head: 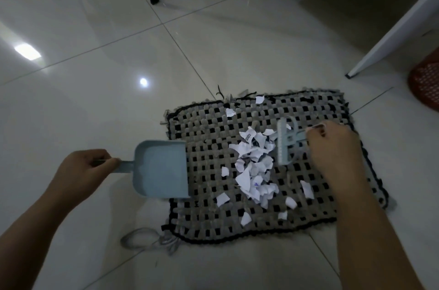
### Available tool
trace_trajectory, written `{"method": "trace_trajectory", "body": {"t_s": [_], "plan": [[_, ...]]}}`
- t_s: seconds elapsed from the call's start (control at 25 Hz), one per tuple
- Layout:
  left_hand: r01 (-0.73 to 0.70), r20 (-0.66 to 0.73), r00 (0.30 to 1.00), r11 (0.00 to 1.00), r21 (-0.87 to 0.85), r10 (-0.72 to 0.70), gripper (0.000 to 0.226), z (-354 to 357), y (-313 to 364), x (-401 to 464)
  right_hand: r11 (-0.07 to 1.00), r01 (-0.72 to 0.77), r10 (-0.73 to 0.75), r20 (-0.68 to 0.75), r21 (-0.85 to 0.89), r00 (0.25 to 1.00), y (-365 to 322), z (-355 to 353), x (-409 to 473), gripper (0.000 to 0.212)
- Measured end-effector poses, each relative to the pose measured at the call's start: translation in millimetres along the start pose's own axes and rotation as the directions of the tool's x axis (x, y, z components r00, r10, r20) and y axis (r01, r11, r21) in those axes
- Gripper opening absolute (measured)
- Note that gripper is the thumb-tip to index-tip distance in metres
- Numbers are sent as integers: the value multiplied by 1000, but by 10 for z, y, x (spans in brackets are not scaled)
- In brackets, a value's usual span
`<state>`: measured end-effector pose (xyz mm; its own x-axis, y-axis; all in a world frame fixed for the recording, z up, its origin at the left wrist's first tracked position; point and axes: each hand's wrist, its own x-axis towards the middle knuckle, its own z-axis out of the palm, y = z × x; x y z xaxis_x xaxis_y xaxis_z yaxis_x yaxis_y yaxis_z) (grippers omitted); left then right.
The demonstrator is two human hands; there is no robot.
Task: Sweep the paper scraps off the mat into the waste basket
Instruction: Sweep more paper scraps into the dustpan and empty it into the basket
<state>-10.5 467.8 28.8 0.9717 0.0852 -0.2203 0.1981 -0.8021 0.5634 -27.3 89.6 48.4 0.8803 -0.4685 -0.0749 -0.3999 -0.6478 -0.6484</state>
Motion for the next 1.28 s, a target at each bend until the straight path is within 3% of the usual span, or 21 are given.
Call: {"method": "trace_trajectory", "body": {"t_s": [0.16, 0.32, 0.56, 0.8, 0.92, 1.08, 1.16, 1.28], "plan": [[-96, 133, 988, 992, 87, 84, 31, 418, 291, -146, 984, -50, 52, 6, -170, 999, 242, -45, -54, 49], [-45, 96, 994, 999, 25, 43, 36, 608, 301, -251, 972, 18, 2, 83, -234, 997, 157, 177, -272, 49], [-48, 39, 998, 998, 37, 47, 39, 719, 334, -441, 984, 113, -96, 119, -136, 988, -13, 536, -655, 27], [-16, 14, 1000, 1000, 4, 16, 36, 848, 249, -544, 960, 273, -268, 79, -61, 960, -173, 629, -719, 31], [-17, -15, 1000, 999, -33, 16, 36, 830, 231, -533, 964, 252, -243, 102, -89, 965, -104, 412, -460, 26], [-24, -37, 999, 999, -48, 23, 36, 838, 222, -515, 948, 148, -146, 26, -283, 989, -13, 197, 41, 18], [-33, -38, 999, 999, -42, 31, 35, 850, 210, -513, 913, 116, -85, 95, -390, 992, -43, 238, 205, 20], [-33, -41, 999, 998, -55, 31, 35, 872, 191, -513, 833, 265, -127, 299, -486, 946, -217, 382, 211, 20]]}}
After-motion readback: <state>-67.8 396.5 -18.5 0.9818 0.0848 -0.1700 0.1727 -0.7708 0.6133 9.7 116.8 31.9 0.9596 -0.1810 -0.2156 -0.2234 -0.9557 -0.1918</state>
